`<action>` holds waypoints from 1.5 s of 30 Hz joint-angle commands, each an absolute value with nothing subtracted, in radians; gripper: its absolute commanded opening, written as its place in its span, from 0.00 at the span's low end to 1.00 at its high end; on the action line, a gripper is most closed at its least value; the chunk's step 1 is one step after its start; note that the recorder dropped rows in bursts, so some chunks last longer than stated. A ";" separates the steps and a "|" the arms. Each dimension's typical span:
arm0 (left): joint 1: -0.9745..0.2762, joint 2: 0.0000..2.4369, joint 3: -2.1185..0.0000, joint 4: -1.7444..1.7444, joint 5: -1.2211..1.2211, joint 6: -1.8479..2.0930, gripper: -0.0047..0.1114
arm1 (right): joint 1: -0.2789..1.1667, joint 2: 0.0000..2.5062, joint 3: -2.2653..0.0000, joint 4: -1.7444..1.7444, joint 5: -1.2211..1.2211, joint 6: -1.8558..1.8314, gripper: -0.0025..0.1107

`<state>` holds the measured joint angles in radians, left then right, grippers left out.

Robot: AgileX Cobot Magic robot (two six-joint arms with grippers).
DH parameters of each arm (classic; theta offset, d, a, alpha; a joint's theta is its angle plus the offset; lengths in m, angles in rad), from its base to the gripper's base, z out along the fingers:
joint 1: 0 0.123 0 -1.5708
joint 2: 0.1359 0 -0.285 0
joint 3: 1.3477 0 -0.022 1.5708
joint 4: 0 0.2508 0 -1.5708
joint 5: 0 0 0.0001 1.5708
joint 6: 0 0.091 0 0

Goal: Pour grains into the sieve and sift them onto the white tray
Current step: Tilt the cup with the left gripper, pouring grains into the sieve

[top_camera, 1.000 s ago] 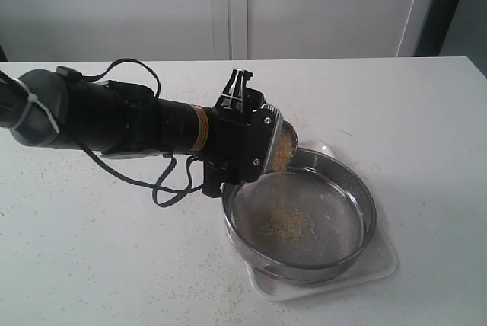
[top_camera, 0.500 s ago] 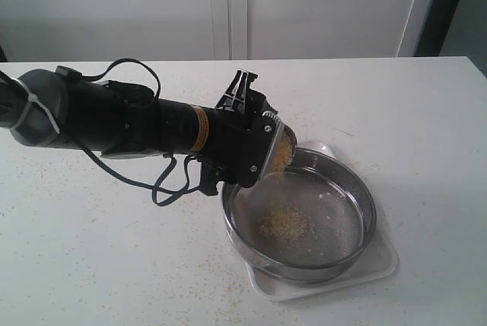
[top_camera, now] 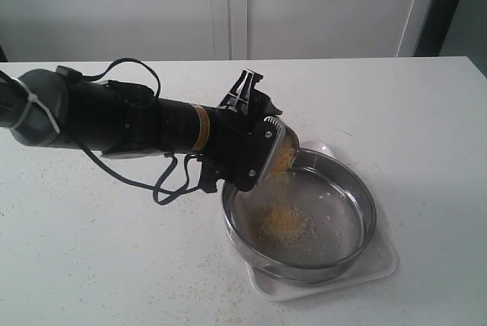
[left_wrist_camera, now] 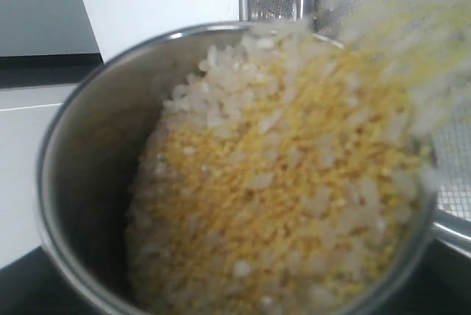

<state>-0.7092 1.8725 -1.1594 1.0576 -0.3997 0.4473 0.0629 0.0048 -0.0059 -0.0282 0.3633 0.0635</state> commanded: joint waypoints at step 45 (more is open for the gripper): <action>-0.712 1.887 -1.210 1.016 -0.455 0.764 0.04 | 0.060 0.000 0.000 -0.030 0.350 0.064 0.02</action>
